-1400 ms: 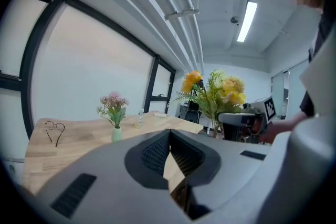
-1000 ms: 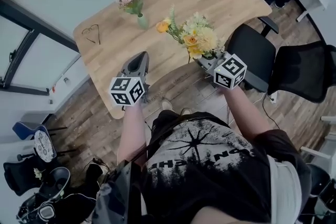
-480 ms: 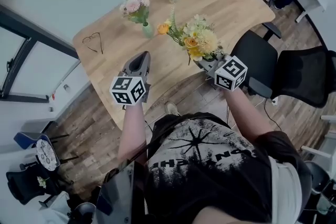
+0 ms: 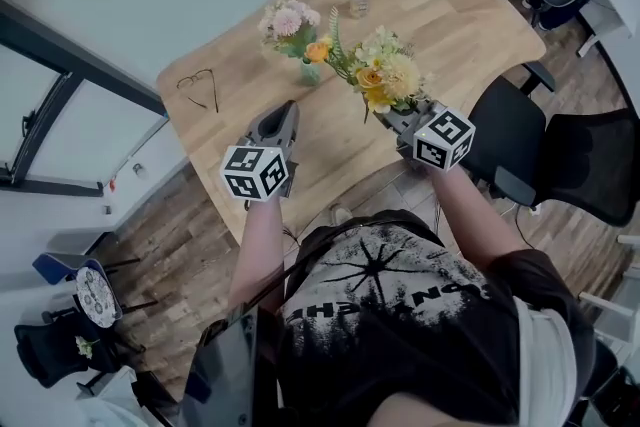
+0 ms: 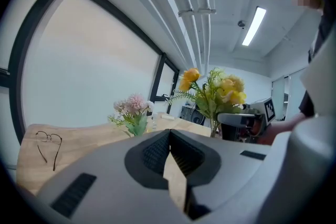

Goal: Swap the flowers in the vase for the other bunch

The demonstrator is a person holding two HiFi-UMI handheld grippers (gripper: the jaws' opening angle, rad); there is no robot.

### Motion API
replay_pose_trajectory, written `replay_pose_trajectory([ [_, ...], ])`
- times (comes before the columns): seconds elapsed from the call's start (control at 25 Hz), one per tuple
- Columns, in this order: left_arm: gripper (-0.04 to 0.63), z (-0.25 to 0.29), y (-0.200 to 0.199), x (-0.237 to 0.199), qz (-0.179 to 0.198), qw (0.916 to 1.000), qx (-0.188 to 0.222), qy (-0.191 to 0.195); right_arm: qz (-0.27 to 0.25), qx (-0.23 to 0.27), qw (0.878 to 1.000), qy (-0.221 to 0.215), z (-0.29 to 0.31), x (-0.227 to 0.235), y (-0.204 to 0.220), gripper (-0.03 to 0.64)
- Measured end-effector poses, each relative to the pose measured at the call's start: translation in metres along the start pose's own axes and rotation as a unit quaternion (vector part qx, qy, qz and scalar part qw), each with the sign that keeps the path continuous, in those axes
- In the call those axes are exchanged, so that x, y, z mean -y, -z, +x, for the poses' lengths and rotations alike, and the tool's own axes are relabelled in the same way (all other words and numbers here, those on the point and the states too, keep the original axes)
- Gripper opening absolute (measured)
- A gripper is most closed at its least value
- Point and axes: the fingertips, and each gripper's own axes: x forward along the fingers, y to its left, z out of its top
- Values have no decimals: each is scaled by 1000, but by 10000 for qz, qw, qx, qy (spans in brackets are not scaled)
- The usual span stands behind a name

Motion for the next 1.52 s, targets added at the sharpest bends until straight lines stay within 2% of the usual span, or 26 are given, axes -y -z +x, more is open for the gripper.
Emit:
replay_pose_trajectory([
  [0.4,15,0,0,-25,-86,9995,77,-287,-9,-143,9992,-374,37,4,2,69],
  [0.88,15,32,-21,-40,-261,9910,396,-1249,-127,-364,9909,-1293,60,56,-17,69],
  [1.24,20,56,-36,-53,-107,9853,336,-1669,-37,-357,9881,-1496,63,86,-26,69],
  [1.32,52,62,-42,-58,-28,9848,303,-1710,-40,-360,9880,-1500,62,91,-26,69],
  [1.36,111,66,-45,-60,19,9845,280,-1733,-31,-365,9882,-1487,61,94,-26,69],
  [1.4,142,69,-47,-63,70,9840,256,-1760,-15,-370,9885,-1468,61,98,-26,69],
  [1.52,176,79,-57,-75,199,9825,229,-1840,10,-366,9894,-1403,62,107,-26,69],
])
